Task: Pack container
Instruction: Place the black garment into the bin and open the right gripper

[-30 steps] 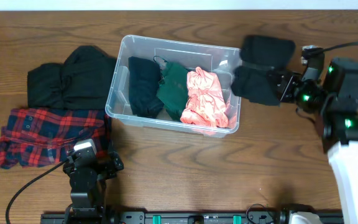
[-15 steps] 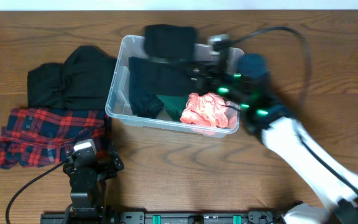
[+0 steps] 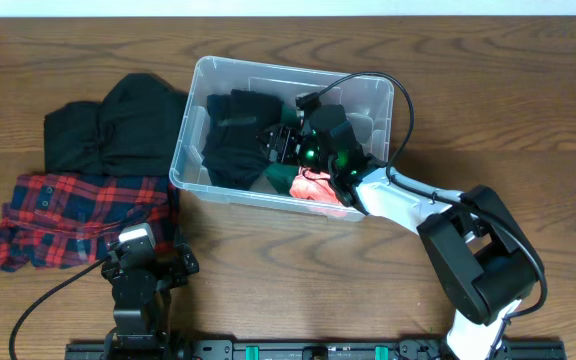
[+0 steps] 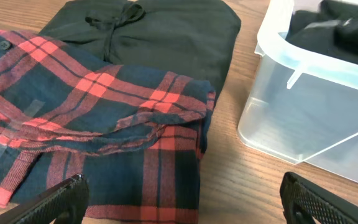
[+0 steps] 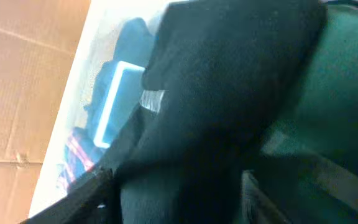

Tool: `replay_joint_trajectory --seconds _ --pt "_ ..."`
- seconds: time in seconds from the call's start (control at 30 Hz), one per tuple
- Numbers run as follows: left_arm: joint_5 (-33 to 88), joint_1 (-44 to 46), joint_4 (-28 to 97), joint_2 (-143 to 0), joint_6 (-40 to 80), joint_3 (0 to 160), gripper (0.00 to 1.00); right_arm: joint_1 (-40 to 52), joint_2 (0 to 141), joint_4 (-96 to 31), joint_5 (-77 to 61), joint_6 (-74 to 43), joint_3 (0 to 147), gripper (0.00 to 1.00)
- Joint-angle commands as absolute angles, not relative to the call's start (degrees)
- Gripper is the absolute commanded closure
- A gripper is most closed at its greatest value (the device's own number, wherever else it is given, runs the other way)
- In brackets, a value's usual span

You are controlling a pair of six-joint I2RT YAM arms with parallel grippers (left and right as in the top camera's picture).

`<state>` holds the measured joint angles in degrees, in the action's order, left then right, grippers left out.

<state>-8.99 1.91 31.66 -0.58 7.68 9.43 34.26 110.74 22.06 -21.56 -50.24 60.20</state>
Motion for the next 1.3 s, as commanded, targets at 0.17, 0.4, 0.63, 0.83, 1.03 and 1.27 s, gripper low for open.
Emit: replay_joint_trajectory --seconds 0.17,0.4,0.63,0.83,1.03,1.27 --pt "-9.0 1.8 31.6 -0.2 7.6 8.5 0.02 27.0 101.3 6.9 -28.1 -42.2 63.9 0.28" --pt "-9.0 1.8 31.6 -0.2 7.6 8.5 0.02 28.1 90.8 -7.3 -25.5 -22.1 69.8 0.43" --pt "-9.0 1.8 31.6 -0.2 7.6 8.5 0.02 34.6 91.5 -10.1 -18.2 -14.7 71.7 0.64" --pt "-9.0 1.8 31.6 -0.2 7.6 8.5 0.02 39.3 101.0 -5.1 -17.9 -13.0 71.7 0.63" --pt "-9.0 1.8 31.6 -0.2 7.6 8.5 0.02 39.2 112.3 -2.8 -18.0 -13.2 71.7 0.62" --pt "-9.0 1.8 31.6 -0.2 7.6 8.5 0.02 37.1 112.6 -8.3 -20.0 -13.2 73.6 0.59"
